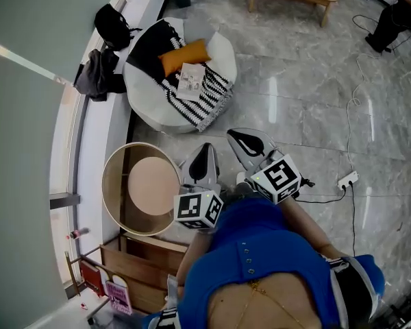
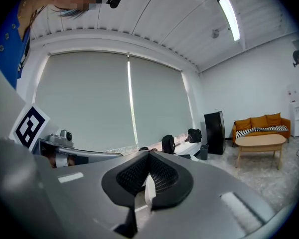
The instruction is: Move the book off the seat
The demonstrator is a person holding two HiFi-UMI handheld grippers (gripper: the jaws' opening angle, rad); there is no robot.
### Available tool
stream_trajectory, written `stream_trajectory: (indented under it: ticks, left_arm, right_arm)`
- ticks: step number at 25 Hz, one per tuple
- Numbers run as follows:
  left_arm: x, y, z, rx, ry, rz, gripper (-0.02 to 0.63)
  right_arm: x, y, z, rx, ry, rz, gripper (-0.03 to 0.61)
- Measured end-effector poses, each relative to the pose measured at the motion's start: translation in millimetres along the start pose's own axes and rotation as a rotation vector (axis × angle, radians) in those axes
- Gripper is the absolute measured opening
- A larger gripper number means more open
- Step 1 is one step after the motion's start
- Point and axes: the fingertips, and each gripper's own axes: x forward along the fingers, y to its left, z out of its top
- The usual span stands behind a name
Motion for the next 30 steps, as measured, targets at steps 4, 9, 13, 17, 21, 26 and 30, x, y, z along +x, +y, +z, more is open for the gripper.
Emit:
stream_trajectory:
  ticks: [4, 9, 13, 17, 21, 26, 30]
  left_arm:
    - [20, 16, 2, -0.005, 0.016, 0.024, 0.002]
    - [64, 60, 11, -0.015, 0.018, 0.03, 0.002]
    - [118, 107, 27, -0.031, 0.013, 0.028, 0.002]
    - [174, 156, 56, -0.017, 0.014, 0.021, 0.002]
    - [218, 193, 76, -0.008, 0.04, -0.005, 0.002]
    - [256, 224, 88, -0.008, 0.068, -0.026, 0.002]
    - [275, 239, 99, -0.024, 0.058, -0.013, 0.002]
  right_arm:
    - [17, -17, 0, 0.011, 0.016, 0.001, 0.0]
    - [66, -47, 4, 0.013, 0.018, -0.028, 0.0]
    - [125, -79, 13, 0.012, 0.026, -0.044, 0.0]
    - [193, -106, 36, -0.016, 0.026, -0.032, 0.0]
    - [255, -127, 54, -0.022, 0.02, -0.033, 0.0]
    - [309, -147, 59, 0.006, 0.024, -0.048, 0.0]
    - [339, -157, 63, 0.023, 0.037, -0.033, 0.0]
